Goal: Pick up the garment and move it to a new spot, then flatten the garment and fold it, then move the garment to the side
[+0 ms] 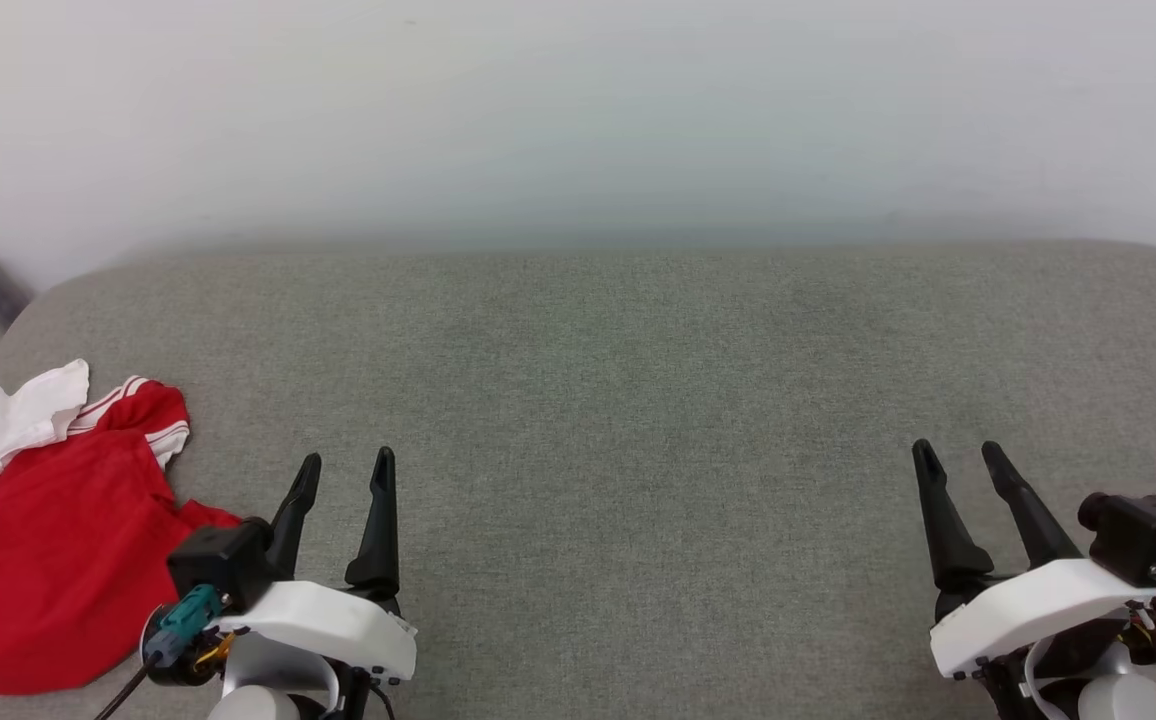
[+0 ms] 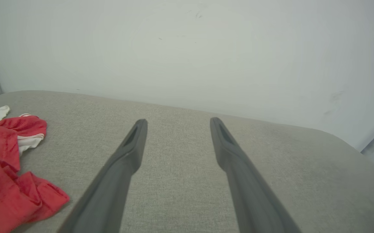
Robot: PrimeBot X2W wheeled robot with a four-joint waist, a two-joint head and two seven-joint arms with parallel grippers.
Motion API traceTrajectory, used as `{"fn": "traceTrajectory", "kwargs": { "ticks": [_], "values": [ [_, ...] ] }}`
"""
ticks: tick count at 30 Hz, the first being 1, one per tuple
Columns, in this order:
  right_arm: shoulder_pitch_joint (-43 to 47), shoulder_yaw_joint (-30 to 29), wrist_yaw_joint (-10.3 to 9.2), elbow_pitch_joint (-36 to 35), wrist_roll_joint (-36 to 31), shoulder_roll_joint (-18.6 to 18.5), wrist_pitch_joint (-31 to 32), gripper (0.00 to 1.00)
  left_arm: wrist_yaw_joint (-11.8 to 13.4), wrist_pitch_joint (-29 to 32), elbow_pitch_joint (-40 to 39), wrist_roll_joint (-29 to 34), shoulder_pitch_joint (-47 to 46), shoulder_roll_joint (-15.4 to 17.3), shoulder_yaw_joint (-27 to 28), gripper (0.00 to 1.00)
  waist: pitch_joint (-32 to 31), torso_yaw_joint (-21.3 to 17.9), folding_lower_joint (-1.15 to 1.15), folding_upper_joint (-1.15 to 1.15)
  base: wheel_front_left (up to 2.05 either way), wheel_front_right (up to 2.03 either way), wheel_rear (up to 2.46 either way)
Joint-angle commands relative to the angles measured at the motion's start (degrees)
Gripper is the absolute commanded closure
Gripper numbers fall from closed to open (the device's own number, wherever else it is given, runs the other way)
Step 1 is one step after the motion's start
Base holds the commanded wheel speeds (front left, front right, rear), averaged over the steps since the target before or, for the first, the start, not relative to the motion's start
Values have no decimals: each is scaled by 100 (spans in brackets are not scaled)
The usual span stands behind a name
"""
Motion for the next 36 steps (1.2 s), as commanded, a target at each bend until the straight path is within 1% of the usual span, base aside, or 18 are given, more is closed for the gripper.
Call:
{"fn": "traceTrajectory", "kwargs": {
  "ticks": [1, 8, 18, 36],
  "values": [
    [19, -3, 0, -78, -203, 20, 6, 0, 42, -63, -42, 189, -125, 59, -42, 0, -2, -2, 0, 0, 0, 0, 0],
    [79, -21, 0, -140, -607, 36, 0, 0, 139, -161, -3, 537, -117, 112, -128, 0, -11, 3, 0, 0, 0, 0, 0],
    [134, -36, 0, -223, -1083, 49, -33, 0, 202, -280, 68, 949, -116, 141, -222, 0, -14, 14, 0, 0, 0, 0, 0],
    [185, -117, -1, -332, -1422, 53, -198, 0, 170, -480, 215, 1425, -68, 59, -140, 0, -26, 20, 0, 0, 0, 0, 0]
  ]
}}
